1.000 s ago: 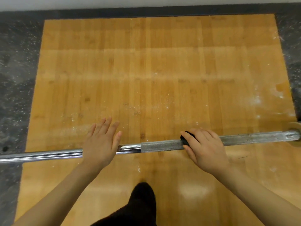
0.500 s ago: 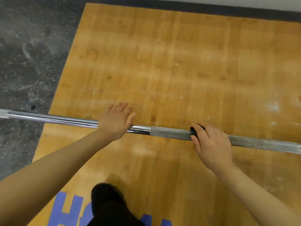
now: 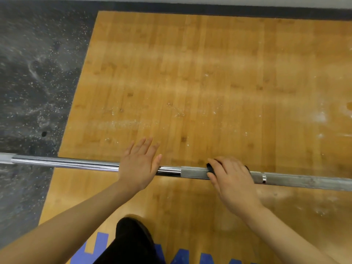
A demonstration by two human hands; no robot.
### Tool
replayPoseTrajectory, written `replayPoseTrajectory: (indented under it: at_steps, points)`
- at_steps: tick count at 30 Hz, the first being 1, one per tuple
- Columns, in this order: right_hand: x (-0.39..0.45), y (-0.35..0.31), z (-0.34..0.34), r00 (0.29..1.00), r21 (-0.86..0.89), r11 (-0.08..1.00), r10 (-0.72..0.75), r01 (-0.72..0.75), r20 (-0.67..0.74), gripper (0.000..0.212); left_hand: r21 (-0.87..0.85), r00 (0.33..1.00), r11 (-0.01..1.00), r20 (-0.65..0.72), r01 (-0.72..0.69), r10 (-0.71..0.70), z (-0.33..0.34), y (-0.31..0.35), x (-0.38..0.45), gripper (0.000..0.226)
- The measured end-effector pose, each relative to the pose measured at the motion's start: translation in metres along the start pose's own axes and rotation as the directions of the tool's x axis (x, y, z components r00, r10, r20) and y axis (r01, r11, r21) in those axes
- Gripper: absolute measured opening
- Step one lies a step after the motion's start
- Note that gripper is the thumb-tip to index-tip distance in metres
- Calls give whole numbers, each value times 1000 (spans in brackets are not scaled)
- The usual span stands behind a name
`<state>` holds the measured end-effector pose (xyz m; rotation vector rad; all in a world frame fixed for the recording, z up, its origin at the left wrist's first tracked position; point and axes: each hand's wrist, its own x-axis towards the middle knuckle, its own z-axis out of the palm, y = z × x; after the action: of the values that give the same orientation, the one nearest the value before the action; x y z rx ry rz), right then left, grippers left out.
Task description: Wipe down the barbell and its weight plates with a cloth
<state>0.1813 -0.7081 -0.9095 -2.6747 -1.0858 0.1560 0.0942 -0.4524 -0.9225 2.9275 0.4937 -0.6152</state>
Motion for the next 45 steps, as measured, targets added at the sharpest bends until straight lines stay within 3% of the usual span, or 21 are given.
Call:
replayPoseTrajectory:
  at_steps: [5, 9, 13, 22, 35, 38, 41, 45]
  points:
    - [18, -50, 18, 992, 5, 993, -117, 117, 55, 41, 10, 1000, 1000, 0, 5, -5, 5, 1, -17, 73]
    - [13, -64, 26, 992, -32, 995, -96, 99, 86, 38, 12, 1000, 1000, -6, 13, -13, 8, 2, -26, 70]
    - [-4, -46, 22, 987, -50, 989, -131, 136, 97, 40, 37, 1000, 999, 0, 23, -23, 11, 1, -28, 74]
    - [-28, 30, -3, 997, -99, 993, -62, 66, 45, 42, 52, 998, 998, -56, 28, -25, 11, 2, -23, 74]
    - [6, -53, 14, 990, 52, 995, -92, 87, 108, 43, 36, 997, 999, -72, 9, -7, 18, 6, -45, 69]
    - [-2, -56, 20, 984, 25, 993, -119, 116, 133, 44, 48, 993, 998, -113, -28, 33, 19, 5, -52, 64]
    - [-14, -54, 25, 971, 6, 982, -186, 187, 147, 43, 73, 975, 985, -147, -157, 166, 18, 10, -55, 59]
    - [-27, -37, 25, 962, -15, 969, -243, 247, 121, 42, 106, 965, 965, -78, -240, 249, 21, 14, -54, 62]
